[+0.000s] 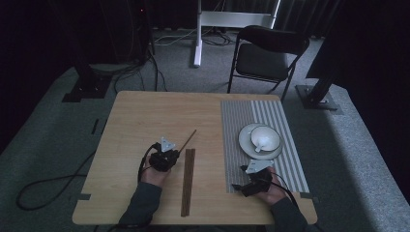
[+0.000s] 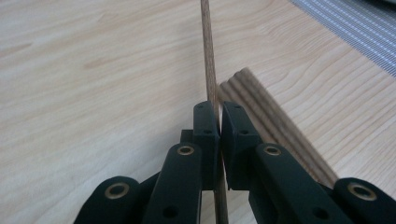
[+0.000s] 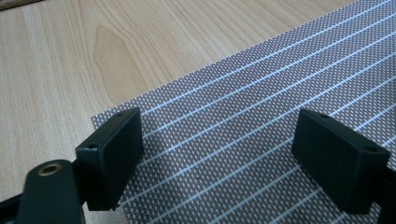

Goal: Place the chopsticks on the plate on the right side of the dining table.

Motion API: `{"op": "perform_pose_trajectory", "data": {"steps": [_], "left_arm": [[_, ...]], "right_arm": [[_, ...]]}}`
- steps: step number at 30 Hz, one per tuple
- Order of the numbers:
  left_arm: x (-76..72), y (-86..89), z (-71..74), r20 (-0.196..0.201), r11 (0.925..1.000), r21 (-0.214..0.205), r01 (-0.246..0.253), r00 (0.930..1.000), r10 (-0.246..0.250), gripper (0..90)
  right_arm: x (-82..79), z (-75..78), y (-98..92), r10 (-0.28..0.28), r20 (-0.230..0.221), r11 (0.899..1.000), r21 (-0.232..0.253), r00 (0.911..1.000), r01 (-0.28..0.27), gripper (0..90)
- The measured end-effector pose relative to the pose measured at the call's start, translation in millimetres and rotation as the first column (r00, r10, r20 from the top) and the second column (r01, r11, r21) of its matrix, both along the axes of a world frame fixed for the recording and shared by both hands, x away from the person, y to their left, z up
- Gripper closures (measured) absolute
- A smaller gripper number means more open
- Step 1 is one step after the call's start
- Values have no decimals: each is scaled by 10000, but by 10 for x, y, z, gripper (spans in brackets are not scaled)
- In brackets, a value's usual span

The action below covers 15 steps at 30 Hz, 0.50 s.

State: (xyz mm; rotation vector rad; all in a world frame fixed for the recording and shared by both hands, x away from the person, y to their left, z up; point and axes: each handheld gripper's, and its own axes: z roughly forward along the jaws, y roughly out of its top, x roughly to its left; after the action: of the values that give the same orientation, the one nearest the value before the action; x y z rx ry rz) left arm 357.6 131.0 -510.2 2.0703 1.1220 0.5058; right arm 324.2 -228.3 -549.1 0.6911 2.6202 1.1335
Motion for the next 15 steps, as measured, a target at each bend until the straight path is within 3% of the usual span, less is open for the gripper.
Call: {"op": "perform_pose_trajectory", "data": {"steps": [15], "left_arm": [[139,-242,134,230,9980,-71,635,9977,-634,856]], "right_arm": [[0,0,0,0,-6,10000,-1,10000,0,156]]}}
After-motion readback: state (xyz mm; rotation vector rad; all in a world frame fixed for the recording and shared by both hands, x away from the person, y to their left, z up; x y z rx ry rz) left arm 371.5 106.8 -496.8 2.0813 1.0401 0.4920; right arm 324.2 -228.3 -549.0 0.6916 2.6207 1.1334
